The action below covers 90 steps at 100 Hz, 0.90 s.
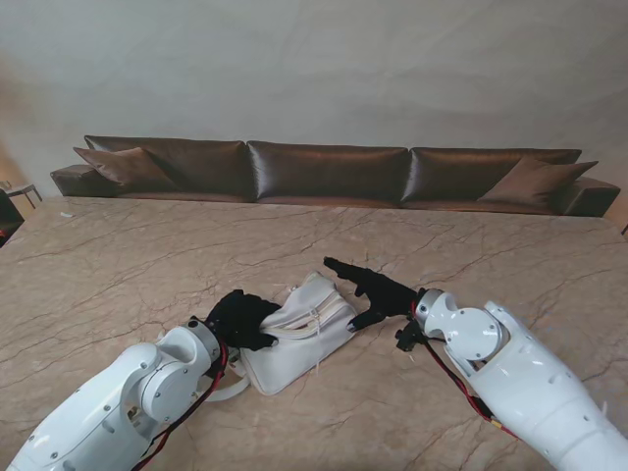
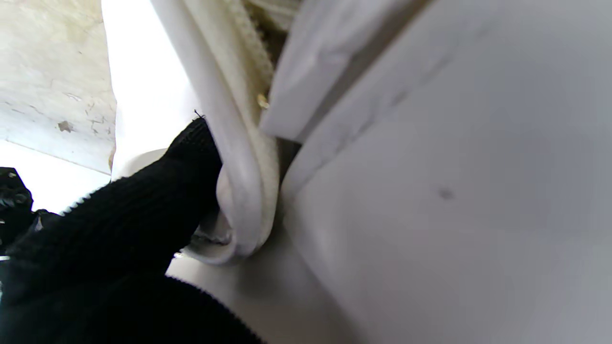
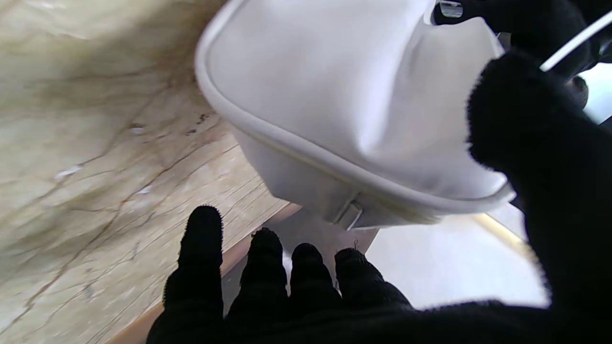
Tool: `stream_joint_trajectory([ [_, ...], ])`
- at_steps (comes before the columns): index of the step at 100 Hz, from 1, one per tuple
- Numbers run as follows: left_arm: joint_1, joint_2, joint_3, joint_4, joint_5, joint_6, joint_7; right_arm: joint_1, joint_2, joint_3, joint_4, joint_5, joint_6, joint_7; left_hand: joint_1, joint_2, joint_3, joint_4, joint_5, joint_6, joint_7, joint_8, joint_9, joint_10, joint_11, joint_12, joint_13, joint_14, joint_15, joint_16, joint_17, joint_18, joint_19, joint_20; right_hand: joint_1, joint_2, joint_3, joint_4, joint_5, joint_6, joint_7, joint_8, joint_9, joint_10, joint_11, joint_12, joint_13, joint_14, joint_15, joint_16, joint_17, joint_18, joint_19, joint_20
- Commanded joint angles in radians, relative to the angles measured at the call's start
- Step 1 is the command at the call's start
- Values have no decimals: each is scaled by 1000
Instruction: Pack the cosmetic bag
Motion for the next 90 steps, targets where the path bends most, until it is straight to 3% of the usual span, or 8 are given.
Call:
stream_joint_trajectory([
  [1, 6, 6, 0, 6, 5, -13, -14, 23, -17, -15, 4, -11, -20, -2, 286, 202, 209, 148, 103, -319, 136, 34, 46, -202, 28, -1, 27, -17, 14, 8, -15, 9, 19, -1, -28, -43, 42, -18, 8, -15, -12, -12, -35, 5, -29, -17, -26, 10, -10, -14, 11, 3, -3, -11],
  [26, -18, 10, 4, 27, 4, -77, -22, 125, -44, -138, 133, 13, -81, -26, 285, 206, 203, 149, 102, -328, 138, 37, 43, -207, 28, -3, 20, -20, 8, 8, -20, 9, 11, -3, 8, -49, 41, -14, 8, -25, -12, -11, -24, -16, 10, 5, 25, -12, 52, 8, 14, 11, 15, -24],
  [43, -33, 9, 10, 39, -6, -96, -17, 158, -75, -198, 218, 20, -140, -93, 286, 208, 199, 149, 97, -325, 136, 36, 41, -208, 26, -5, 15, -19, 0, 10, -24, 10, 5, -4, 31, -69, 55, -12, 3, -41, 40, 39, -1, -117, 596, 259, 121, -8, 312, 244, 67, -8, 194, 54],
  [49, -39, 8, 12, 43, -11, -102, -16, 160, -87, -208, 242, 23, -159, -124, 285, 204, 196, 145, 90, -321, 130, 32, 36, -211, 21, -6, 12, -20, -7, 9, -26, 10, 2, -4, 44, -80, 61, -11, -31, -73, 111, 473, 17, -159, 805, 381, 138, -9, 409, 330, 75, -8, 238, 42],
  [53, -43, 8, 14, 46, -16, -105, -17, 161, -95, -213, 255, 27, -169, -139, 285, 200, 192, 132, 84, -316, 125, 22, 33, -212, 14, -2, 8, -22, -21, 11, -27, 10, -3, -5, 56, -81, 61, -9, 1, -108, 223, 572, 86, -180, 856, 435, 153, -10, 470, 374, 81, -8, 260, 42],
  [77, -50, 1, 15, 57, -69, -95, -16, 173, -113, -243, 310, 88, -199, -125, 258, 82, 104, -13, -47, -278, 50, -206, -8, -192, -216, 32, -81, -21, -241, 19, -86, 4, -82, -11, 218, 88, 32, -32, 502, -494, 965, 690, 601, -231, 832, 631, 424, 0, 632, 552, 172, 0, 470, 156],
  [82, -47, 0, 9, 54, -78, -90, -17, 173, -116, -246, 318, 104, -199, -117, 184, 60, 115, -4, -104, -290, 28, -270, -29, -181, -290, 37, -122, -28, -306, -4, -106, 3, -113, -20, 280, 118, 23, -120, 561, -571, 1073, 637, 678, -209, 764, 622, 481, 8, 642, 572, 188, 2, 511, 199],
  [90, -35, 0, -11, 44, -95, -90, -25, 171, -121, -248, 331, 122, -199, -111, -45, 26, 159, 62, -241, -258, -24, -364, -153, -162, -368, -6, -243, -45, -438, -140, -166, 1, -195, -49, 302, 196, 68, -89, 672, -618, 1142, 626, 801, -190, 694, 587, 574, 22, 669, 592, 212, 11, 561, 240],
])
